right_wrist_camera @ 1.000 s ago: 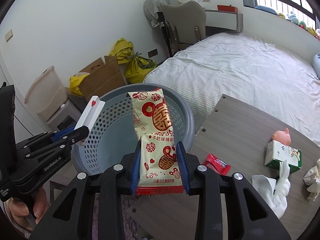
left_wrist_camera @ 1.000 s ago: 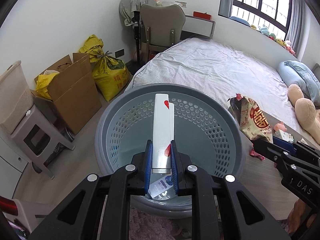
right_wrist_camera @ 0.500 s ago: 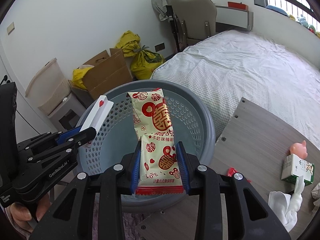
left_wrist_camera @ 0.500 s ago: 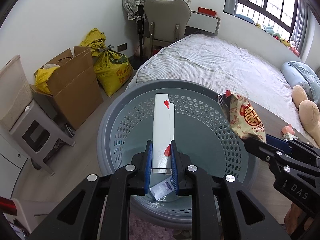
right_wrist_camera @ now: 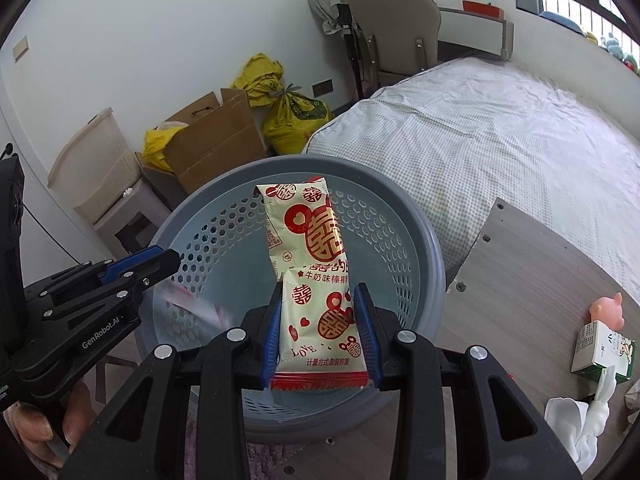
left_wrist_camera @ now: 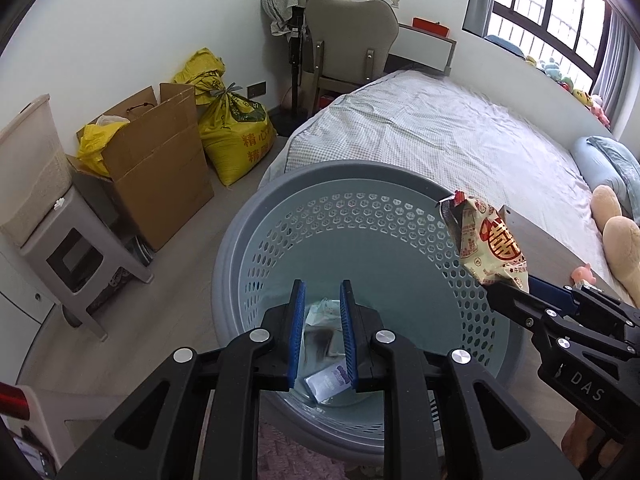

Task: Collect trash
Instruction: 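Open both grippers to drop the tube and snack bag into the basket, then withdraw both grippers from the basket back over the table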

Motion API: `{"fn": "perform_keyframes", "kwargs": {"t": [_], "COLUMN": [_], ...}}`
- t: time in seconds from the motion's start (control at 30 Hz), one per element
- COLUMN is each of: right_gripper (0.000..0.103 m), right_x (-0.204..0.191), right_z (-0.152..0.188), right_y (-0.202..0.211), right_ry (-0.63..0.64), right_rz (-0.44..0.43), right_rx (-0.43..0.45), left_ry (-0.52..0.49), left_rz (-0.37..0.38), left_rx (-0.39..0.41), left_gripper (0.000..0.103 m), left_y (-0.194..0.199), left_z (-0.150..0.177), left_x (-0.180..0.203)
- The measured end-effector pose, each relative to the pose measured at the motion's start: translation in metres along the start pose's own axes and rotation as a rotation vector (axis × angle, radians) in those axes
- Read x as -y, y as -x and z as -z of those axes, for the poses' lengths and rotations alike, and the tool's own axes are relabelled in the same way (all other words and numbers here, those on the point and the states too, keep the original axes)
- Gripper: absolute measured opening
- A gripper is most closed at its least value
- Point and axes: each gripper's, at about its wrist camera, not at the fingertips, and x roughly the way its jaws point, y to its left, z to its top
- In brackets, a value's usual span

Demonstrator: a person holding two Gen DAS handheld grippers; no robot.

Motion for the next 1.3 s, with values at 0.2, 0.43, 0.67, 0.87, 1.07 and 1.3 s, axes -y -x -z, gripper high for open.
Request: {"fn": "perform_keyframes", "kwargs": {"t": [0.2,0.43,0.67,0.87,1.07,1.3], "right_gripper": [0.048,0.052,0.053,0.055,0.057,0.059], "right_x": [0.0,0.001,0.0,-0.002,-0.002,0.0], "right_z": [-0.002,-0.002,-0.001,0.001,0.004,0.009], "right_y": [0.006,0.011,0.016,0.022,0.03,0.04], "right_ry": [0.003,0.004,0.007,0.006,0.003,-0.006], "right_rz": [0.006,0.008,0.008,0.01,0.013,0.022], "right_rx": [0.02,0.033,0.038,0.049,0.06,0.073], "left_ry": [0.003,0.008,0.012,0.007,0.004,-0.004], "left_rz": [-0.001,-0.019,-0.029,-0.035,-0.035,-0.028], "left_rx": [0.017,0.035,0.048,0.062,0.07,0.074], "left_gripper": [0.047,0.051,0.057,0.06,0.061,0.062], "left_y": [0.007,0.014,0.021,0.027,0.032,0.036], "left_z": [0.0,-0.001,0.0,0.001,0.002,0.006], "left_x": [0.0,-0.001,-0.001,-0.001,0.001,0.006]}}
